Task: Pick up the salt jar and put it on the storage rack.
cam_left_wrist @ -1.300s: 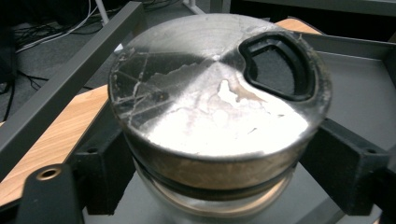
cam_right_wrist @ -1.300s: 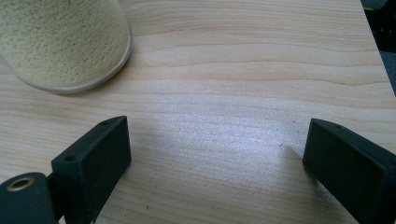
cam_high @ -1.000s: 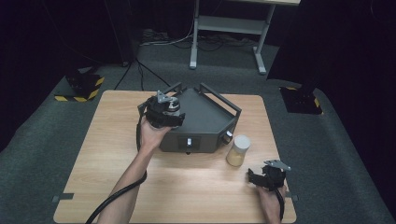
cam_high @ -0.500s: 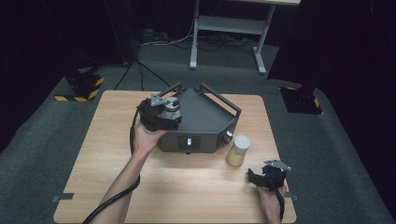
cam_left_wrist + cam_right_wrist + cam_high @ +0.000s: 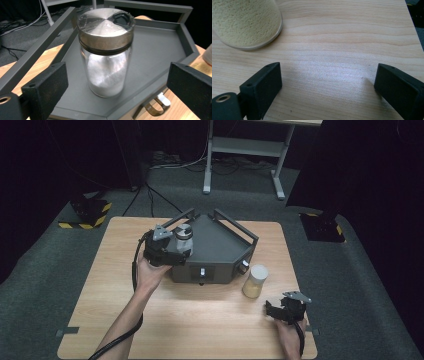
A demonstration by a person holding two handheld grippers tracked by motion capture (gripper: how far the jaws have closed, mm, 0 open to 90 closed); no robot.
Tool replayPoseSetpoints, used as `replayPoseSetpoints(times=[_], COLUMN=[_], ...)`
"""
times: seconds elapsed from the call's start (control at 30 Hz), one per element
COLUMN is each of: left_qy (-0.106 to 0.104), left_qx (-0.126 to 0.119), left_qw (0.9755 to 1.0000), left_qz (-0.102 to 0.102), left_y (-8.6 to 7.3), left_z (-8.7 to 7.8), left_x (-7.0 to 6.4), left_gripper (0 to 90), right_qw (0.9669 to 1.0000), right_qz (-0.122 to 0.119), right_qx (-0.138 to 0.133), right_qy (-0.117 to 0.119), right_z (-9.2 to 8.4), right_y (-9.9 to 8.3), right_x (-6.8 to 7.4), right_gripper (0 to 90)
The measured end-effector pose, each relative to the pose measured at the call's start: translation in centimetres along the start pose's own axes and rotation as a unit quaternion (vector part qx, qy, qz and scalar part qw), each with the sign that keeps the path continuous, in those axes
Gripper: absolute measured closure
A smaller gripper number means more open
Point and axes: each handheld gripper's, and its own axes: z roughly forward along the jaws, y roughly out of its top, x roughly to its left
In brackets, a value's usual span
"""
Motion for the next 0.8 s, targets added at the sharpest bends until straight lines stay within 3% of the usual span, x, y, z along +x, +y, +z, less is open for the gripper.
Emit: replayPoseSetpoints(times=[0.53, 0.8], left_qy=[-0.012, -0.013], left_qx=[0.007, 0.012], left_qw=[0.9997, 0.9998], left_qz=[0.019, 0.006], left_y=[-1.8, -3.4], left_z=[-3.0, -4.1], left_x=[0.7, 1.3], left_gripper=[3.0, 3.1], right_qw=[1.0000, 1.0000], right_qz=[0.000, 0.000], right_qx=[0.000, 0.000], right_qy=[0.000, 0.000], right_z=[0.0, 0.0], right_y=[0.0, 0.0], right_x=[0.0, 0.0], right_gripper=[7.2, 7.3])
